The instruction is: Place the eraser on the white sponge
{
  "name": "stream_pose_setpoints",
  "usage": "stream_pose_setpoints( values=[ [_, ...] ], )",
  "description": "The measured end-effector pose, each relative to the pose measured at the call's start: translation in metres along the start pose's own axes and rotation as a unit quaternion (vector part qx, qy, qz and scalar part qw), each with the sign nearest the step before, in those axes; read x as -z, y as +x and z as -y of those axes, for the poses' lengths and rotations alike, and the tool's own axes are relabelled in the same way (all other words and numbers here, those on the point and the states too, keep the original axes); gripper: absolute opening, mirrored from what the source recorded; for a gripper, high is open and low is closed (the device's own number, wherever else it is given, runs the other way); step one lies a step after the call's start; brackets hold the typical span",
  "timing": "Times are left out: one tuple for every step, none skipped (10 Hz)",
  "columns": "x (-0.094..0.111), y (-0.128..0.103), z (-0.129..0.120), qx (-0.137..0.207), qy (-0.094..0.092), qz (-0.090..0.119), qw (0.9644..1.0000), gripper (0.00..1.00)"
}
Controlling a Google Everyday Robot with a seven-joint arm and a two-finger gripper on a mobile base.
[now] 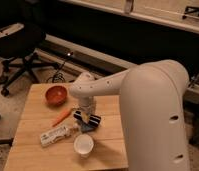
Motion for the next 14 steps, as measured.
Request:
stream_pose_setpoints(
  values=[
    [-0.001, 0.001, -0.002, 0.004, -0.003, -0.005, 1.0, 0.08],
    [-0.001, 0.001, -0.005, 0.01, -0.008, -0.011, 0.9999, 0.18],
    [-0.002, 0.003, -0.007, 0.015, -0.011, -0.018, 0.9997, 0.31],
    [-0.003, 0.003, -0.008, 0.018, -0.013, -0.023, 0.9995, 0.4],
    [-0.004, 0.003, -0.007, 0.019, -0.015, -0.026, 0.9994, 0.48],
    [-0.005, 0.003, -0.006, 0.018, -0.018, -0.028, 0.9993, 0.58],
    [-0.005, 0.003, -0.005, 0.016, -0.02, -0.029, 0.9993, 0.68],
    [-0.004, 0.001, -0.004, 0.014, -0.02, -0.028, 0.9993, 0.76],
    [-0.003, -0.002, -0.001, 0.007, -0.02, -0.023, 0.9995, 0.8],
    [0.001, -0.005, 0.003, -0.003, -0.02, -0.011, 0.9997, 0.8],
    [0.003, -0.007, 0.004, -0.009, -0.021, -0.004, 0.9997, 0.8],
    [0.007, -0.009, 0.006, -0.016, -0.021, 0.006, 0.9996, 0.8],
    [0.011, -0.011, 0.005, -0.02, -0.024, 0.016, 0.9994, 0.8],
    [0.014, -0.01, 0.005, -0.023, -0.027, 0.021, 0.9992, 0.8]
  ],
)
